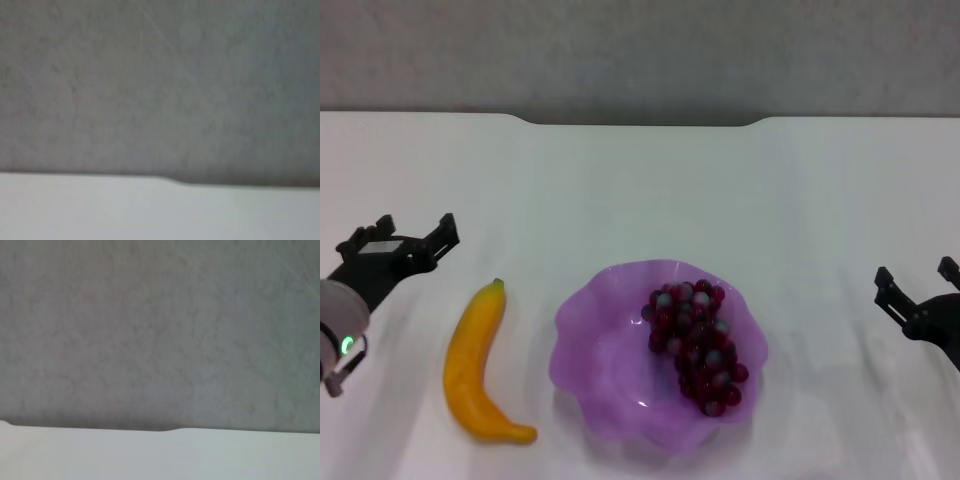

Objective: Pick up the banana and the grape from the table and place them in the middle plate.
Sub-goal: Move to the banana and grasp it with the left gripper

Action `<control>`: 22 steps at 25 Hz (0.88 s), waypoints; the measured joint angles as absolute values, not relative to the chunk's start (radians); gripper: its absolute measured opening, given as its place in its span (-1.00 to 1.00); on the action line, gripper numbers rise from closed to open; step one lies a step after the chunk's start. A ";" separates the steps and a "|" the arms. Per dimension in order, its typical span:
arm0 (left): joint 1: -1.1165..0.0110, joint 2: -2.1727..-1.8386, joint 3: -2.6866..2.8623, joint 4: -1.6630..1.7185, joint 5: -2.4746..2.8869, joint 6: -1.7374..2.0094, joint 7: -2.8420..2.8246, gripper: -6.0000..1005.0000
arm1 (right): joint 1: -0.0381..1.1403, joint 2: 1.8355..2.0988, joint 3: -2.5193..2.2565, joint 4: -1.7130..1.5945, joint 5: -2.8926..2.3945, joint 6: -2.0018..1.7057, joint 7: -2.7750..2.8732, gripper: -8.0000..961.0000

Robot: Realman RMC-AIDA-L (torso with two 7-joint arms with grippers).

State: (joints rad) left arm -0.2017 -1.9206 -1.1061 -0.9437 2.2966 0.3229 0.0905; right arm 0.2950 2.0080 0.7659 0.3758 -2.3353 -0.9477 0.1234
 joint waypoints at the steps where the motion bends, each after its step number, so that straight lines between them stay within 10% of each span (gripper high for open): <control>1: -0.173 -1.941 -1.183 -1.019 2.297 0.205 0.188 0.68 | 0.298 2.008 0.766 0.376 -2.336 -0.943 0.123 0.86; 5: -0.109 -2.039 -1.451 -1.250 2.295 -0.206 0.452 0.68 | 0.311 2.008 0.765 0.378 -2.342 -0.916 0.123 0.86; 22: -0.308 -2.039 -1.514 -1.409 2.866 -0.988 0.054 0.68 | 0.336 2.008 0.751 0.385 -2.345 -0.883 0.124 0.86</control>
State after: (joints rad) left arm -0.3078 -2.0386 -1.5142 -1.4094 2.8660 -0.9881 0.0536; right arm 0.3356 2.0080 0.7511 0.3850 -2.3454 -0.8833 0.1237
